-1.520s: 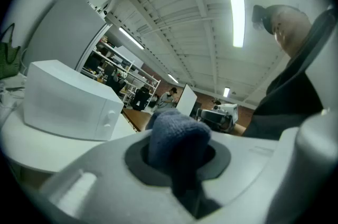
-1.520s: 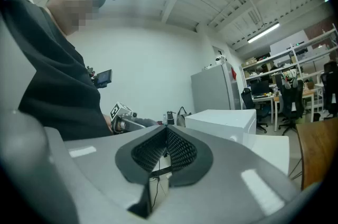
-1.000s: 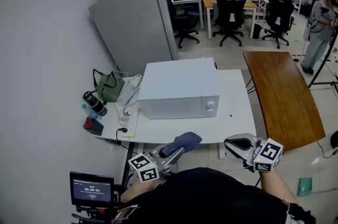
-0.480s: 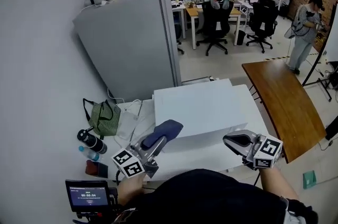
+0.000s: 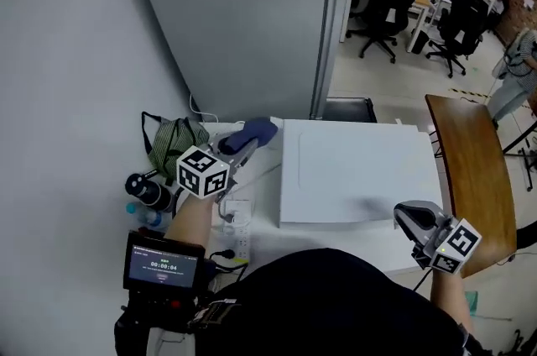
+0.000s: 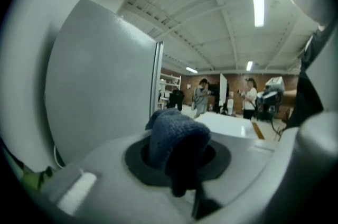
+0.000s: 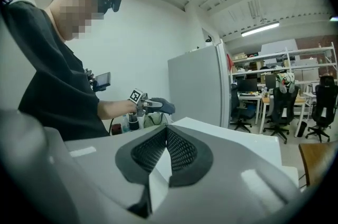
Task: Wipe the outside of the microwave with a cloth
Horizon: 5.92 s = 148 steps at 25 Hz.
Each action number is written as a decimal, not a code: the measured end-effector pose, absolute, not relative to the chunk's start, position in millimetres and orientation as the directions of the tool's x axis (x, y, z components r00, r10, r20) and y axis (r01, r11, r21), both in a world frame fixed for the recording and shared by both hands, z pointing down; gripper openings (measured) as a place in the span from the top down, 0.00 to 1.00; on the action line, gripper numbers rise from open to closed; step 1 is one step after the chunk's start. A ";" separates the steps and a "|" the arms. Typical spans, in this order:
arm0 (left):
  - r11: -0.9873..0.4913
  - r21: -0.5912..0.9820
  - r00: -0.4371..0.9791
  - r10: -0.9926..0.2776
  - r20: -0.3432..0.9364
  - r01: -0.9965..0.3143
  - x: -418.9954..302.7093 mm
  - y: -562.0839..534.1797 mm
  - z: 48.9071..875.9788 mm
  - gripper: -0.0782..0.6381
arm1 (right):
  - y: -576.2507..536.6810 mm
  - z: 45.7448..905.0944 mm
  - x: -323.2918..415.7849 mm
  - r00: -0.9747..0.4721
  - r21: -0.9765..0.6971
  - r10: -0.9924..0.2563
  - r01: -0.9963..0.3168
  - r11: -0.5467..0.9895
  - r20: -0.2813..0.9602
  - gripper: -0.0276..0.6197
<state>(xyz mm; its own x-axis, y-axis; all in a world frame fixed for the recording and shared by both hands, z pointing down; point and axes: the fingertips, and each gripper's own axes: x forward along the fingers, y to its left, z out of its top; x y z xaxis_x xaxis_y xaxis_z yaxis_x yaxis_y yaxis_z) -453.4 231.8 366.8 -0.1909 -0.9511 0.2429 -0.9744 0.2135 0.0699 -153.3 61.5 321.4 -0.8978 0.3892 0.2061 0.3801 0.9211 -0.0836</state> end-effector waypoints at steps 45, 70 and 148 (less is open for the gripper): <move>-0.404 -0.137 0.190 -0.669 0.719 -0.904 -413.4 187.3 491.3 0.81 | 45.3 327.7 -204.9 -0.854 -0.073 0.397 0.397 0.915 0.336 0.95; -0.393 -0.168 0.134 -0.634 0.762 -0.904 -425.3 197.5 552.6 0.81 | 57.7 328.3 -212.3 -0.827 -0.035 0.390 0.412 0.910 0.405 0.95; -0.452 0.055 0.197 -0.272 0.942 -0.890 -319.1 240.1 702.1 0.81 | 55.8 361.1 -194.0 -0.766 -0.075 0.453 0.474 0.877 0.455 0.95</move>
